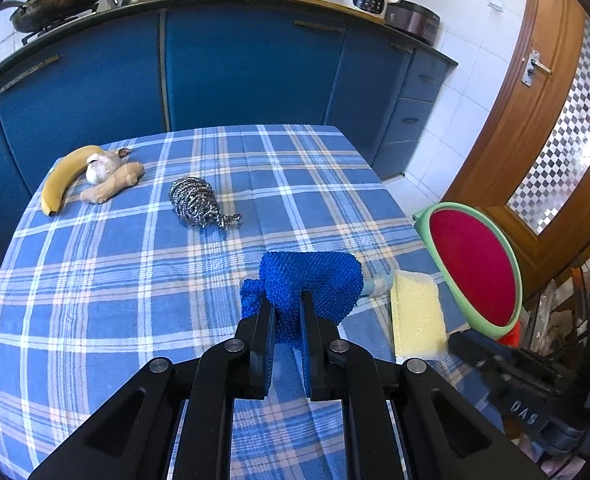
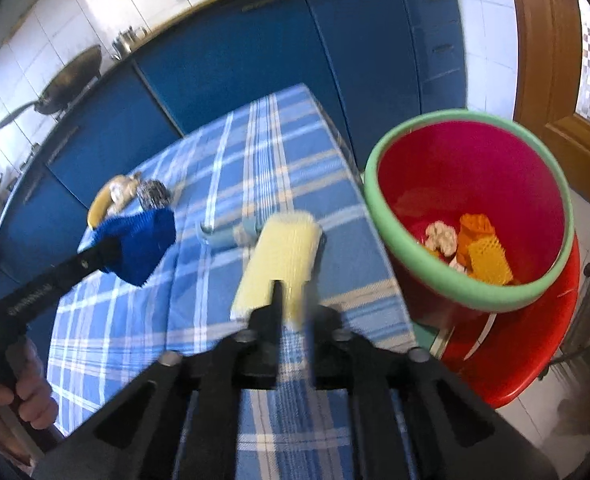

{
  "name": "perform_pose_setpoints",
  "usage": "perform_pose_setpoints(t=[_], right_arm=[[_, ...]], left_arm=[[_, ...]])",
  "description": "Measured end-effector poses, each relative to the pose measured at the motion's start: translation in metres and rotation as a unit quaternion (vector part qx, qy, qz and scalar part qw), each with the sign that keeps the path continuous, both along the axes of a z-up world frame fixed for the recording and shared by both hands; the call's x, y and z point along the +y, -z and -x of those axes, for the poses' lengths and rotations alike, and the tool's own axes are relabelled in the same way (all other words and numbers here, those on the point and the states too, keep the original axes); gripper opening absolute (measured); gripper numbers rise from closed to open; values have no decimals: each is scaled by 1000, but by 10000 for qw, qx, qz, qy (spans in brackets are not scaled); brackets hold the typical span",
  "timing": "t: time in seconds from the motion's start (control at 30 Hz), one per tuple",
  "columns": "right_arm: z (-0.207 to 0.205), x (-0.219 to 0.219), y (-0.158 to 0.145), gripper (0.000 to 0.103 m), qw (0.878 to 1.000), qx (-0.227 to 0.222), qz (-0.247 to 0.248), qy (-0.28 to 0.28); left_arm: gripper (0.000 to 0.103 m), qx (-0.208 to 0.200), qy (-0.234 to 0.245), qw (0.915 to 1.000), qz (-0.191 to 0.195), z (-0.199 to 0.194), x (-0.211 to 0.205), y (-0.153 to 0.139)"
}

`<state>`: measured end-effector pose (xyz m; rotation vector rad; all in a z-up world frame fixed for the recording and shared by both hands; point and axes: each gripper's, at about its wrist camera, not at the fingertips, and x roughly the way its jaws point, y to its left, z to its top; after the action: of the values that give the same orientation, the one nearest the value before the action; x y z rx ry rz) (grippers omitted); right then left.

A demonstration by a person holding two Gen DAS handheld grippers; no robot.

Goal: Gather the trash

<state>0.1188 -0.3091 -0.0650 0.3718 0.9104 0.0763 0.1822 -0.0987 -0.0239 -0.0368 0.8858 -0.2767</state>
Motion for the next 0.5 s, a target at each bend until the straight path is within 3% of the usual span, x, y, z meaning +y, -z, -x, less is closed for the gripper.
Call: perform_pose_setpoints(t=[0.2,0.5], right_arm=[[-9,14,9,47,9997,180,159,12],[-24,42,17,56,9978,253,584,-192]], left_arm=[[11,36,-141,9999,46,-4,11,2],[11,121,-186,9997,55,-11,13,7]])
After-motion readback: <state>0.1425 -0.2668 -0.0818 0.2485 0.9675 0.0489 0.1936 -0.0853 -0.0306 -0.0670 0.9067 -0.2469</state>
